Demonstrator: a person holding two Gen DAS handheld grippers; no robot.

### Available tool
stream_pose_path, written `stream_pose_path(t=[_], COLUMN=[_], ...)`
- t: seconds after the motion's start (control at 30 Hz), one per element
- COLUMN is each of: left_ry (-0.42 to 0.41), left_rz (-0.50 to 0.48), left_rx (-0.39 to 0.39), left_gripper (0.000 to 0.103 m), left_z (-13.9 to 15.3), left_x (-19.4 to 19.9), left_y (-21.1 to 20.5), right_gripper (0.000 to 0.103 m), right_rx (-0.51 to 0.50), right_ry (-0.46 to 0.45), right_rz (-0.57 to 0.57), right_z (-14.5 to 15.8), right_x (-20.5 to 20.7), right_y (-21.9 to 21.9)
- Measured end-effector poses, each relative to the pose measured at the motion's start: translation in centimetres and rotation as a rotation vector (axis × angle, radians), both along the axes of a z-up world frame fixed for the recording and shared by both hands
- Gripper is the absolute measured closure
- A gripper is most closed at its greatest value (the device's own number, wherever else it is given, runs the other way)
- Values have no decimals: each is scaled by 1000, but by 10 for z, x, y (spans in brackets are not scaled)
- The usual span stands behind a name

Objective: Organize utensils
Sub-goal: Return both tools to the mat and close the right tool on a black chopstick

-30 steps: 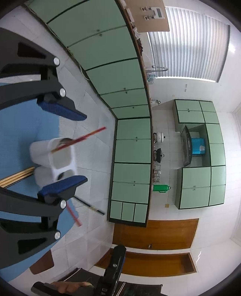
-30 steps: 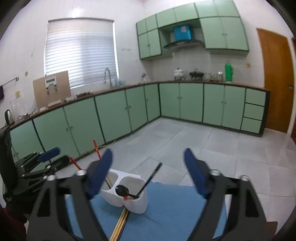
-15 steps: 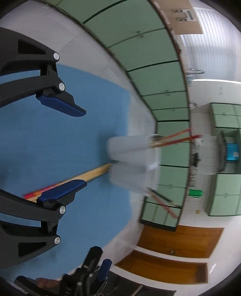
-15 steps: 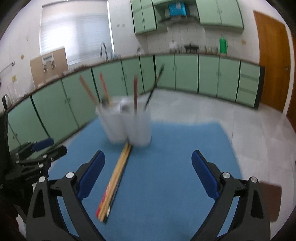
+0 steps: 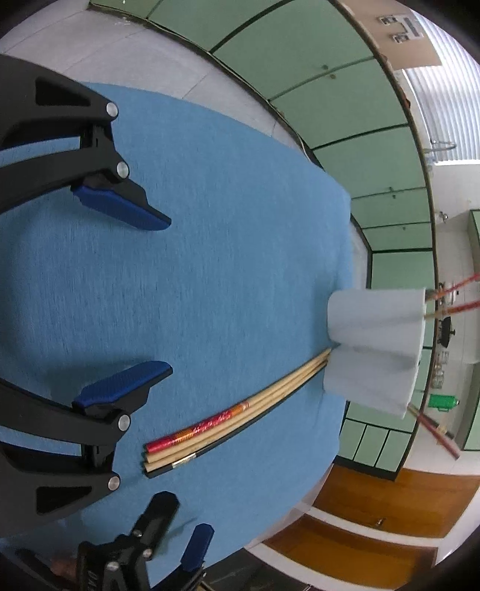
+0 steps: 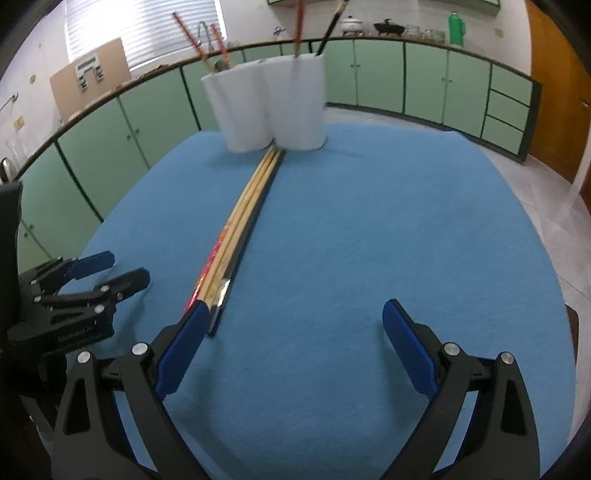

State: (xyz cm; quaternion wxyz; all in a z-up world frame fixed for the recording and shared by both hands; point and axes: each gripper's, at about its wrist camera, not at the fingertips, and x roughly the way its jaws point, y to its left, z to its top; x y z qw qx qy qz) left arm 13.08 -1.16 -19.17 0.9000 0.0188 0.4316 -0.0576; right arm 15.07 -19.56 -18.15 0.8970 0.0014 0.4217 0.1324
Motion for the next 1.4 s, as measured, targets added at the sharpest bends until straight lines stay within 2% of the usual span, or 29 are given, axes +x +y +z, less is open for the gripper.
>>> stream_pose_path(t=[0.07,0.13,0.27,0.4,0.7,0.77,0.9,1.07,1.2,1.27,1.3,1.4], left_ry=[1,2,8,15,14,14,10,8,9,10,8,9], left_rz=[2,1,4,13,15,15,13,15,11,11,11,11], left_rx=[14,14,7,-1,-4,-3,-2,-8,-6,-5,-7,-9], left_gripper=[30,30,29,29,28,28,28,28,28,28,28,28], left_z=[0,0,3,2,2,2,2,2,1,2,2,2], left_x=[0,1,3,5,5,5,5,4,3,4,4,4], left_y=[2,4,4,5,4,4,4,6,6,6,7,6], right_gripper=[13,28,31,40,43,46,57,73,76,82,91,91], right_rx=[-7,-21,-39,-55,-117,-98,-33,-52,-79,-91,-93,-93], right_ry=[4,19,36,36,20,25,46,31,30,26,26,27], right_rz=[15,29,45,62,33,25,48,69,62,56,60,64], right_z=[0,-3,-4,-4,-3,-1,-1,-2,-5,-5,-5,-4], right_x=[1,0,-2,-3,-3,-3,-7,-10,-8,-9,-9,-11], right_y=[5,8,13,20,21,16,13,24,29,30,30,30])
